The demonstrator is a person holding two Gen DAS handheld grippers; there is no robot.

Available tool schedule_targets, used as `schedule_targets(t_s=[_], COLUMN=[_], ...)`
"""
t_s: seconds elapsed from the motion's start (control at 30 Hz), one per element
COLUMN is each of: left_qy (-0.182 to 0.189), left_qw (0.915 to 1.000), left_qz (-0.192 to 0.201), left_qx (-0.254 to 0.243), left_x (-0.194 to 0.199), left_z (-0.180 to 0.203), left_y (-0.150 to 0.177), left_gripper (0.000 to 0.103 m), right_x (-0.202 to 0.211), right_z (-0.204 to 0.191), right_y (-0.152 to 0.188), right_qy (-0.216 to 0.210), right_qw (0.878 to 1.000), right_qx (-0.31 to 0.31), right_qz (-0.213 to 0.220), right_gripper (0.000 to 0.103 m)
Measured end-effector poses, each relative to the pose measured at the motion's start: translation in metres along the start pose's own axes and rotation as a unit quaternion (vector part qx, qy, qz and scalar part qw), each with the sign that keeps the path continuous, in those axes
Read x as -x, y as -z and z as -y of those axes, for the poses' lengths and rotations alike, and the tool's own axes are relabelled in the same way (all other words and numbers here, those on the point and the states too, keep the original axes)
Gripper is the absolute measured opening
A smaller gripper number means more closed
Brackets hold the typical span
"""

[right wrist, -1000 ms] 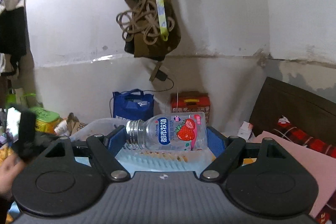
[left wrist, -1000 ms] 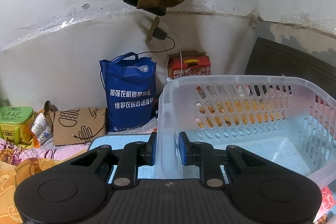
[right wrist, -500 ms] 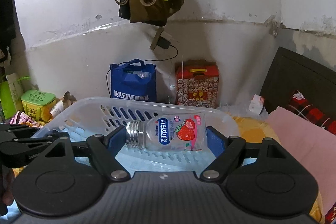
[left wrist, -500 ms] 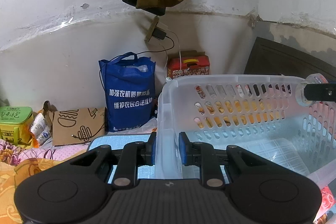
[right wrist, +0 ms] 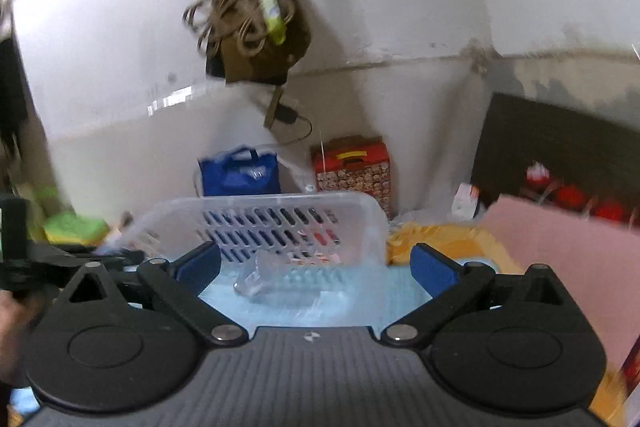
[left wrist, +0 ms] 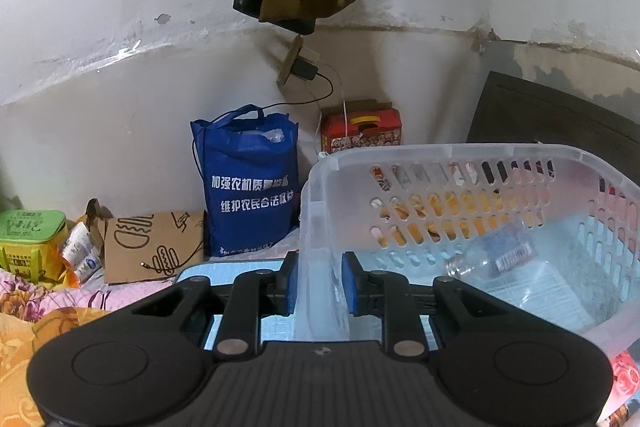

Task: Organize objects
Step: 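Carry the bottle over the basket and open the right gripper to drop it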

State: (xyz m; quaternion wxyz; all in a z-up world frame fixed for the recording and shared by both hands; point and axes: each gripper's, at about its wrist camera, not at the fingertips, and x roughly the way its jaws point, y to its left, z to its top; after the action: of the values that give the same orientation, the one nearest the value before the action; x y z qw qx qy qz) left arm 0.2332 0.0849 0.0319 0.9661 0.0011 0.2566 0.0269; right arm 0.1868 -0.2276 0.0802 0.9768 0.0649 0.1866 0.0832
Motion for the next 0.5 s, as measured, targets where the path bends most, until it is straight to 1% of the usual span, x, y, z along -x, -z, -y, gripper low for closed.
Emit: schedule_targets(t_s=[0.03, 0.1, 0.17, 0.23, 0.3, 0.37, 0.43, 0.5], left_qy=[0.002, 0.004, 0.003, 0.002, 0.001, -0.002, -0.001, 0.002], left_qw=[1.0000, 1.0000, 1.0000, 0.9999, 0.9999, 0.9998, 0.9998, 0.9999], left_qz=[-0.001, -0.001, 0.003, 0.008, 0.013, 0.018, 0.019, 0.015], left_qx=[0.003, 0.008, 0.007, 0.006, 0.007, 0.007, 0.007, 0.005], left_x=[0.000, 0.000, 0.002, 0.004, 0.006, 0.008, 0.008, 0.006], left_z=[-0.001, -0.003, -0.003, -0.002, -0.002, -0.002, -0.001, -0.001], left_y=[0.000, 0.000, 0.000, 0.000, 0.000, 0.000, 0.000, 0.000], left_gripper=[0.027, 0.027, 0.027, 0.027, 0.027, 0.027, 0.027, 0.027], right_x=[0.011, 0.027, 0.039, 0.042, 0.046, 0.047, 0.047, 0.049], right_z=[0.003, 0.003, 0.003, 0.003, 0.005, 0.010, 0.014, 0.016], right_y=[0.007, 0.026, 0.050, 0.072, 0.095, 0.116, 0.127, 0.137], right_qy=[-0.002, -0.006, 0.011, 0.027, 0.037, 0.038, 0.032, 0.022], right_qw=[1.000, 1.000, 1.000, 1.000, 0.999, 0.999, 0.997, 0.996], right_qx=[-0.011, -0.008, -0.004, -0.001, -0.014, -0.037, -0.066, -0.083], right_qz=[0.004, 0.003, 0.005, -0.004, -0.004, -0.011, -0.013, -0.005], right_gripper=[0.103, 0.103, 0.103, 0.103, 0.103, 0.103, 0.103, 0.103])
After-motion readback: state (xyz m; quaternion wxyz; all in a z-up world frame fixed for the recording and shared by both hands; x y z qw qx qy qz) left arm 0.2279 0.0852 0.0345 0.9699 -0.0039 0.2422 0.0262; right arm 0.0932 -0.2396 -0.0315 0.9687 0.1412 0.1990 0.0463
